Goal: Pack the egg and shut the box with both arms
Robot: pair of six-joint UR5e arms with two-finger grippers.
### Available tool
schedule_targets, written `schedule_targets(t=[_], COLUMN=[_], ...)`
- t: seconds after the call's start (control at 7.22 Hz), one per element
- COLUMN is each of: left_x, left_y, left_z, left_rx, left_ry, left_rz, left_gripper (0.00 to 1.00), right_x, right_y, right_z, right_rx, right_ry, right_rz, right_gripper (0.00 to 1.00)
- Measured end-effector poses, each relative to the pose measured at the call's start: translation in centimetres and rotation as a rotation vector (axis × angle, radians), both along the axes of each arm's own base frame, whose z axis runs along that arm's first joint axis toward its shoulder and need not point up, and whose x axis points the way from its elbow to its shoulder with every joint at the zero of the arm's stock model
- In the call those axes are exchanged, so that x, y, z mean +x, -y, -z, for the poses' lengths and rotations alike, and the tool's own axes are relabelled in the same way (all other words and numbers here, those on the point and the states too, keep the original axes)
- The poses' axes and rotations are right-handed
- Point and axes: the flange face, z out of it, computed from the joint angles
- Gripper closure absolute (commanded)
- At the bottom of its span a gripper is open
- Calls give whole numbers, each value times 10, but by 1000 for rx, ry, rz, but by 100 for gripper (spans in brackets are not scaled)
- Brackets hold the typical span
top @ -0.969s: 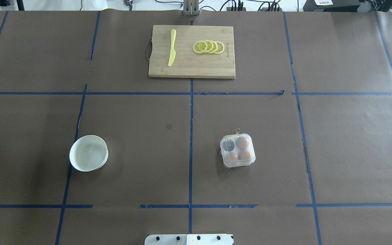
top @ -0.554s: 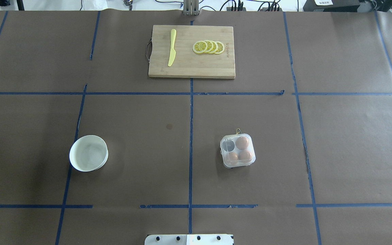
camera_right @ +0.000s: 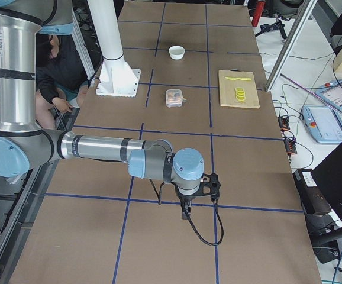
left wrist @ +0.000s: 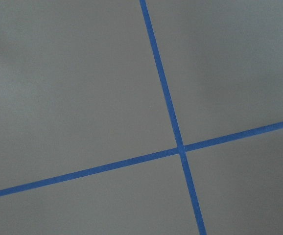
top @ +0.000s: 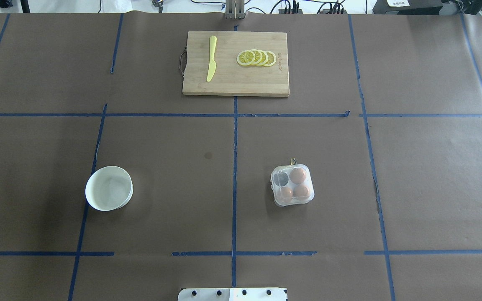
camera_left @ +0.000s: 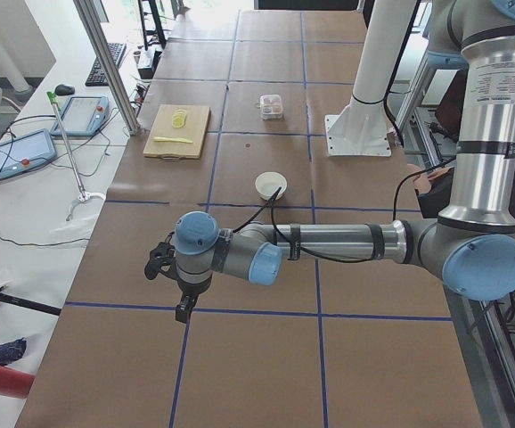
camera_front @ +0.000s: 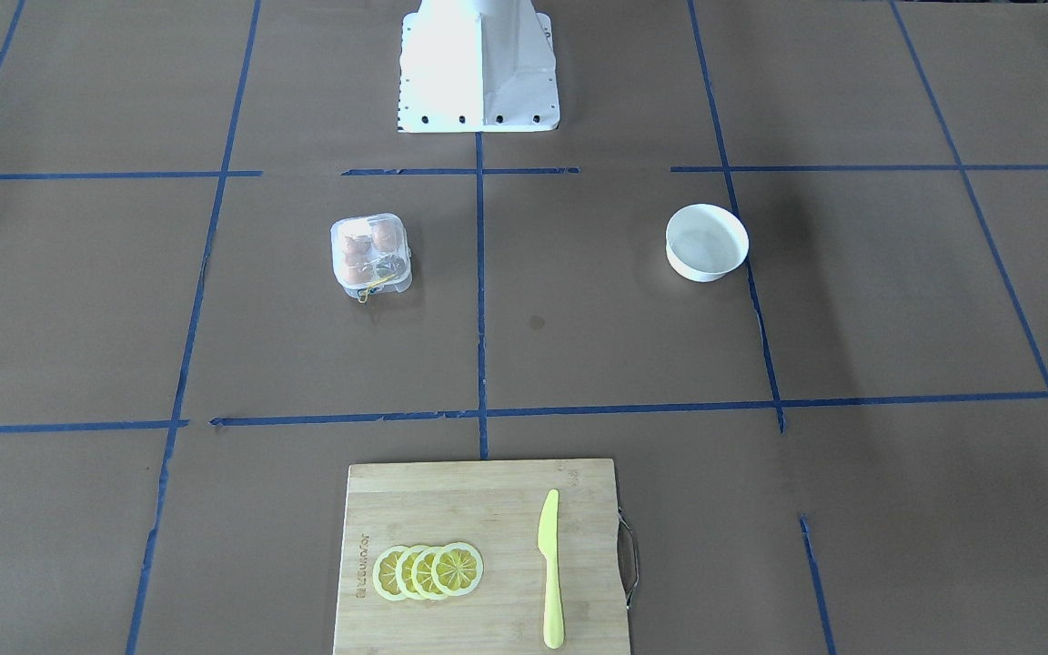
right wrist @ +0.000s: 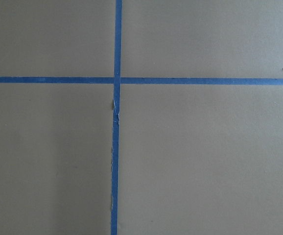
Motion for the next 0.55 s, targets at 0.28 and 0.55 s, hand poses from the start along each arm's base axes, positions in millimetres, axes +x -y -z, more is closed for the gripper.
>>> schedule_targets(t=[0.28,0.55], left_x=[1,2], left_y=[1,0], left_z=[5,6], left_rx=[7,7], left_ry=[-16,-32], left_rz=[25,24], left_gripper=[0,0], right_x=[0,0], right_y=[-1,-2], right_z=[-1,-2], right_rx=[-4,-6], right_ry=[2,3], right_rz=[-3,-3], right_gripper=[0,0])
